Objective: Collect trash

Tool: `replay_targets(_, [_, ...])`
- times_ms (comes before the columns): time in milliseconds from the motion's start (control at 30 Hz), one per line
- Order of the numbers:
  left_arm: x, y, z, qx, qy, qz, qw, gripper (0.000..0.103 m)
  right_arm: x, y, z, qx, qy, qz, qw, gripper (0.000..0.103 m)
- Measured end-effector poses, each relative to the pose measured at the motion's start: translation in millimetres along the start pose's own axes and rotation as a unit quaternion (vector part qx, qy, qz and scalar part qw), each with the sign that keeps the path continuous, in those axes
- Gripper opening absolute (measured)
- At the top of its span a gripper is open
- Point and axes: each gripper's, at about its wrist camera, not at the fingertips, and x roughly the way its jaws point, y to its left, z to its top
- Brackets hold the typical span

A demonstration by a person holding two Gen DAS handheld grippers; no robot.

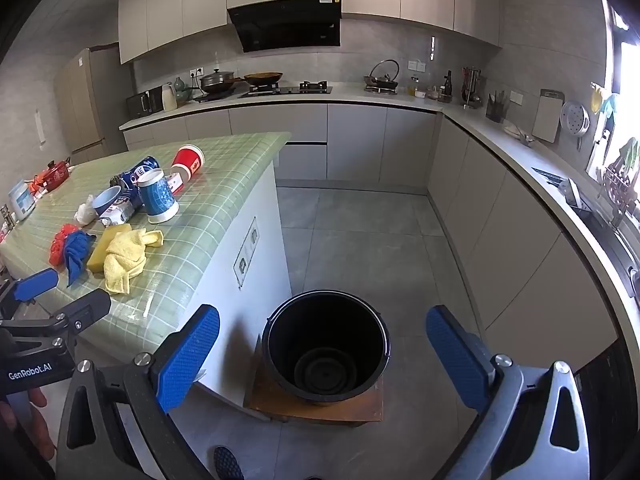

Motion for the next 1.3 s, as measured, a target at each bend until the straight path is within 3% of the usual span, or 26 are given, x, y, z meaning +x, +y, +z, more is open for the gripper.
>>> replay_targets(1300, [-17.1,-7.2,-0.6,0.002,-0.008,-0.006,0.9999,0.103,-19.0,-5.4,-1.1,0.004,-0.007,-0.005,1.000,0.103])
